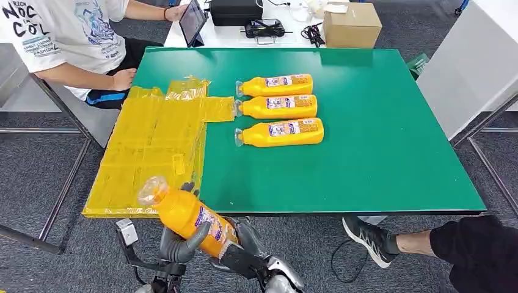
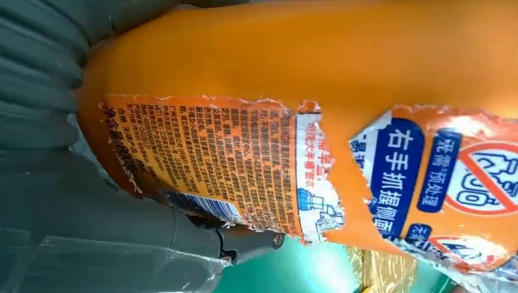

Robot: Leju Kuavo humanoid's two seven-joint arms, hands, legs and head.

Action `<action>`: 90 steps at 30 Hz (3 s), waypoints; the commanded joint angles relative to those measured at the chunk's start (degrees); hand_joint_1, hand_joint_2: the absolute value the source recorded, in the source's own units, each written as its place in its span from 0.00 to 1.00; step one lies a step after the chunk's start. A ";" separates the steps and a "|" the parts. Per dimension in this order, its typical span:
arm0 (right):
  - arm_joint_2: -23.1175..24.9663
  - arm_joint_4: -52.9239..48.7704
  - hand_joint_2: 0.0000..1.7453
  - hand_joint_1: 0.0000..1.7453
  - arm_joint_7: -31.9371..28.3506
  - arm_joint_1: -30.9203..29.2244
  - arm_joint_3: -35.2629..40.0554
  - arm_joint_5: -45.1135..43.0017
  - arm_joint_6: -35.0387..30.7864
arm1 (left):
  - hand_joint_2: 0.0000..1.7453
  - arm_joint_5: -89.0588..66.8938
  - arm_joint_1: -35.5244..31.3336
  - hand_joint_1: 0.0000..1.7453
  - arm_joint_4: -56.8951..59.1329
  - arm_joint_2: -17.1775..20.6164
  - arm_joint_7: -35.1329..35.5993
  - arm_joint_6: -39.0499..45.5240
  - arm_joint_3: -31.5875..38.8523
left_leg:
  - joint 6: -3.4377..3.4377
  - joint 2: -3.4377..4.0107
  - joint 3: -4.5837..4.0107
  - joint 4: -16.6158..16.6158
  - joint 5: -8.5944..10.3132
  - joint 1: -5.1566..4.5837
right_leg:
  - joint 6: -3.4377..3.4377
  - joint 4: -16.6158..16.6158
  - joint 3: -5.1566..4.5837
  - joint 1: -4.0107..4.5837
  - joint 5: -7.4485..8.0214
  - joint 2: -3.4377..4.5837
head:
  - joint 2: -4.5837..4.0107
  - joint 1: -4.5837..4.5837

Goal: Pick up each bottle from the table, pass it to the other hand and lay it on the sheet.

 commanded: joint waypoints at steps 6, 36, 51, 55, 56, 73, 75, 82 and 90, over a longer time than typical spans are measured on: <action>2.47 5.48 1.00 0.98 0.67 -3.41 4.97 -0.40 2.18 | 1.00 5.64 -3.74 1.00 -0.39 2.34 -2.19 -8.41 -5.57 | -0.06 0.02 0.06 0.01 -0.03 0.05 | -0.08 0.00 0.06 0.06 -0.03 0.00 | 0.00 0.00; -0.76 -29.46 0.00 0.00 5.34 6.29 -7.35 -10.90 9.32 | 1.00 -11.54 -8.78 1.00 -7.33 -2.90 -1.77 3.00 18.39 | -0.12 -0.06 0.31 0.09 -0.16 0.10 | -0.19 0.09 0.32 0.12 -0.20 -0.08 | 0.00 0.00; -0.38 -44.32 0.00 0.00 0.64 9.40 -10.39 -15.14 10.26 | 1.00 -23.55 -17.88 1.00 -9.25 -2.97 -1.55 15.14 24.59 | -0.10 -0.11 0.16 0.16 -0.11 0.11 | -0.17 0.14 0.18 0.12 -0.15 -0.13 | 0.00 -0.04; 0.41 -47.87 0.00 0.00 -2.41 7.27 -10.69 -16.59 6.22 | 1.00 -54.29 -20.91 1.00 -10.71 -1.23 -4.58 28.23 21.72 | -0.05 -0.04 0.10 0.06 -0.01 0.05 | -0.09 0.05 0.11 0.06 -0.05 -0.06 | 0.00 -0.02; 0.43 -48.48 0.00 0.00 -1.46 6.00 -10.36 -16.71 5.49 | 1.00 -61.65 -22.73 1.00 -9.47 -0.53 -3.35 31.19 20.77 | -0.07 -0.01 0.18 0.09 -0.07 0.07 | -0.12 0.07 0.17 0.08 -0.09 -0.04 | 0.00 -0.04; -0.78 -40.84 1.00 0.00 -0.86 -1.53 -0.73 -18.00 6.13 | 1.00 -95.15 -43.98 1.00 37.50 13.22 3.41 45.84 2.71 | -0.05 -0.13 0.41 -0.13 0.18 0.04 | -0.21 -0.05 0.41 0.06 0.05 -0.14 | 0.00 0.00; -0.75 -40.77 1.00 0.00 -0.94 -1.57 -0.73 -18.11 6.08 | 1.00 -94.82 -44.26 1.00 38.42 13.33 3.25 46.51 2.53 | -0.05 -0.16 0.45 -0.16 0.20 0.06 | -0.20 -0.09 0.46 0.07 0.06 -0.19 | 0.00 -0.02; -1.70 -33.12 1.00 0.00 -1.48 -1.07 2.93 -19.36 9.22 | 1.00 -88.19 -47.67 1.00 56.47 17.62 -5.76 35.12 -1.98 | -0.07 0.46 0.61 -0.12 0.02 0.11 | -0.19 -0.10 0.52 0.12 0.04 0.41 | 0.00 0.00; -2.22 -30.92 1.00 0.00 -1.34 -1.78 4.43 -19.50 9.81 | 1.00 -83.93 -47.54 1.00 59.41 19.34 -5.92 26.74 -3.64 | -0.03 0.41 0.49 -0.08 0.02 0.09 | -0.16 -0.05 0.40 0.09 0.02 0.37 | 0.00 0.00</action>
